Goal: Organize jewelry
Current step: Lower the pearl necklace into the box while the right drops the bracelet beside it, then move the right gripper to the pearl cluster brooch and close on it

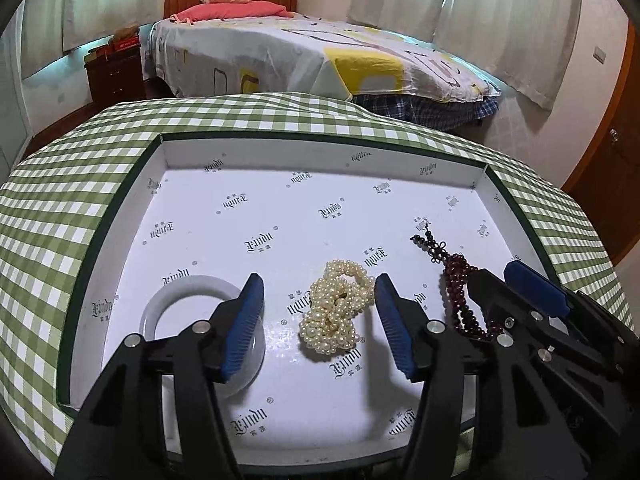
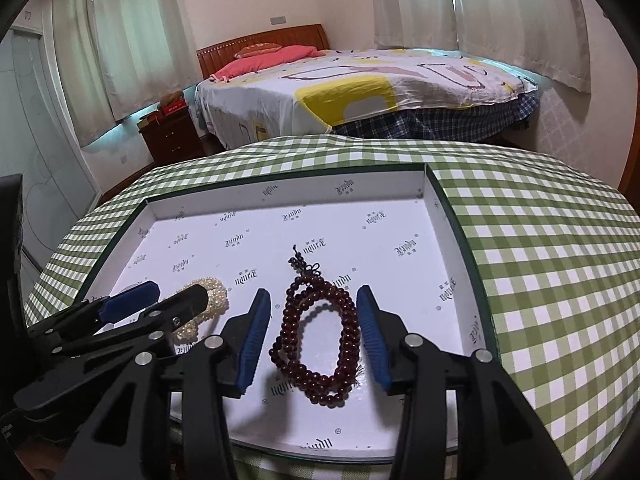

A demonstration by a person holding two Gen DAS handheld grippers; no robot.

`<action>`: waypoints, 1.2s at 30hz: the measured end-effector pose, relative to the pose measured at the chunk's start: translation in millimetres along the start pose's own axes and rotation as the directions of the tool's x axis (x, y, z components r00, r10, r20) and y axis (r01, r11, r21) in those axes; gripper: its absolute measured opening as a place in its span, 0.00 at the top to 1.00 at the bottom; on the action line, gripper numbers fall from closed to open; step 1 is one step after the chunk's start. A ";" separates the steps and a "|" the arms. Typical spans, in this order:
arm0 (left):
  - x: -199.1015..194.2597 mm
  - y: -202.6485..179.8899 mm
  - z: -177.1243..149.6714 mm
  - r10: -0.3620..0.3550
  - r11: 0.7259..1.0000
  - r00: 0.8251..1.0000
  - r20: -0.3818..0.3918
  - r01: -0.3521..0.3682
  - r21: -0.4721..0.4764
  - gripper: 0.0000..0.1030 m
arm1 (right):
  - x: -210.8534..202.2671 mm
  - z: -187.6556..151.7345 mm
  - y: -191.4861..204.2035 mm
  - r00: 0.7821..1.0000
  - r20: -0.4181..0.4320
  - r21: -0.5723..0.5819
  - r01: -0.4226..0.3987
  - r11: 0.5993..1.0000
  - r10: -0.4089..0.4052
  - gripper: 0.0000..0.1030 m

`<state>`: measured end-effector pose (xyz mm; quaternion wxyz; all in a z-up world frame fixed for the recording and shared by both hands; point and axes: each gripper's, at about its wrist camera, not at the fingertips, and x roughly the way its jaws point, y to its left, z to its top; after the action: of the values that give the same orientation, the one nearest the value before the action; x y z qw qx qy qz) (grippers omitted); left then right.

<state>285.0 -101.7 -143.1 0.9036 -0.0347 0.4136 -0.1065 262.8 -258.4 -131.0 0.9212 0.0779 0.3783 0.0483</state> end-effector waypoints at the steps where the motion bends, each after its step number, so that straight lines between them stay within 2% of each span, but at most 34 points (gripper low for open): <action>1: -2.7 0.7 0.5 0.001 1.000 1.000 0.006 -0.001 -0.003 0.41 | -1.2 0.3 -0.1 1.000 0.003 -0.003 0.003 1.000 -0.003 0.55; 7: -17.0 2.2 1.4 0.004 1.000 0.999 0.053 -0.004 -0.009 0.33 | -9.4 1.4 -0.3 1.000 0.021 -0.009 0.010 1.000 -0.010 0.53; 18: -56.5 -7.1 -6.4 0.052 0.996 0.985 0.167 -0.062 0.057 0.30 | -36.9 -1.4 4.2 0.997 0.070 -0.027 0.021 0.999 -0.019 0.49; 29: -113.1 -3.6 -33.3 0.060 0.996 0.949 0.310 -0.079 0.050 0.30 | -86.2 -17.5 0.8 0.985 0.163 -0.035 0.065 0.997 -0.058 0.49; 36: -128.1 5.0 -57.3 0.076 0.996 0.948 0.308 -0.088 0.025 0.30 | -106.5 -40.2 -7.0 0.980 0.181 -0.027 0.094 0.995 -0.087 0.49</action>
<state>161.2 -67.0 -86.6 0.9610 -0.0160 0.2670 -0.0700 159.2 -276.6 -87.0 0.9540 0.0485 0.2958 0.0057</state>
